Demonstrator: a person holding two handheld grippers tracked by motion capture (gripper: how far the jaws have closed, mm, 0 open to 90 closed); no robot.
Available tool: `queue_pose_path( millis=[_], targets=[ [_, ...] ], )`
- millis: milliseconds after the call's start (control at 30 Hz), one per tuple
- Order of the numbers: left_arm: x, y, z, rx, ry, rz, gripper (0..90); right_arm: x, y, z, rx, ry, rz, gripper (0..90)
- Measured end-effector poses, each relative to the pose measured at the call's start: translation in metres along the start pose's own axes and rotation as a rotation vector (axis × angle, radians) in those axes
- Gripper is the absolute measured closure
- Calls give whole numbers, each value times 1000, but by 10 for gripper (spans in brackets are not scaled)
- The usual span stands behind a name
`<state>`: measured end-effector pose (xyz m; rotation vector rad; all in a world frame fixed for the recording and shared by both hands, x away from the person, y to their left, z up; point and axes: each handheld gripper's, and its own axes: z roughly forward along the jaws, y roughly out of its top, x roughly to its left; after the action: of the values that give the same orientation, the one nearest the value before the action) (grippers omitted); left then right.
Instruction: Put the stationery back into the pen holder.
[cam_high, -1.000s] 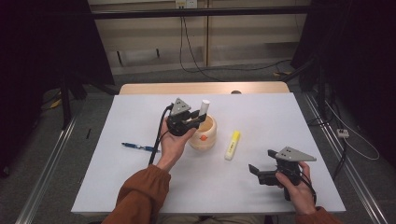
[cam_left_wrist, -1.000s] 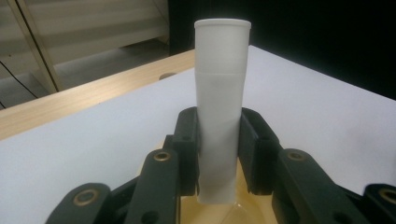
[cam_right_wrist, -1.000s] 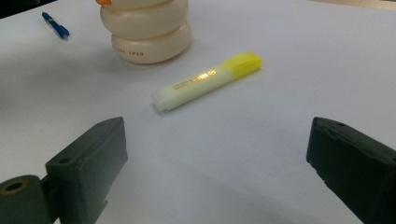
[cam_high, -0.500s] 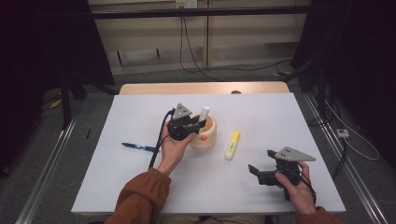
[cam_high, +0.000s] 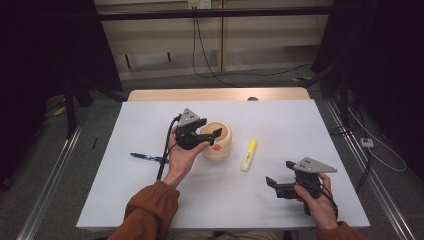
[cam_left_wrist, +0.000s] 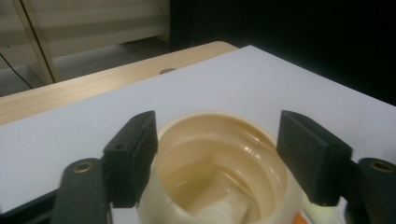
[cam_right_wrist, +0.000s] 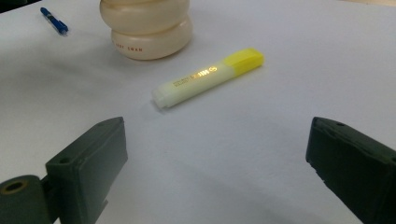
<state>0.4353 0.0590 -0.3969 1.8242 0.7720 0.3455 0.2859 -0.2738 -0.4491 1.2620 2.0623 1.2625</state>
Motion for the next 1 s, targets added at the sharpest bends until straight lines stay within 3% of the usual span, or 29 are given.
queue_pose_path(
  millis=[233, 333, 533, 667, 800, 900, 1000],
  targets=[
    [1, 2, -13, 39, 27, 44, 144, 0, 0, 1, 5, 2, -1, 50],
    [1, 3, -21, 42, 28, 44, 104, 0, -1, 1, 8, 3, -4, 50],
    [0, 3, -37, 52, 37, 68, 107, 1, -1, 3, 14, 10, -2, 56],
    [0, 2, -45, 51, 38, 51, 79, 2, 0, 3, 12, 11, -3, 56],
    [5, -2, -51, 66, 7, -22, 78, 1, 0, 3, 7, 4, -3, 58],
    [8, -6, -55, 80, 27, -1, 74, 0, 0, 4, 7, 2, 0, 58],
    [11, -11, -61, 97, 27, -9, 68, 0, 0, 5, 7, 5, 2, 59]
  ],
)
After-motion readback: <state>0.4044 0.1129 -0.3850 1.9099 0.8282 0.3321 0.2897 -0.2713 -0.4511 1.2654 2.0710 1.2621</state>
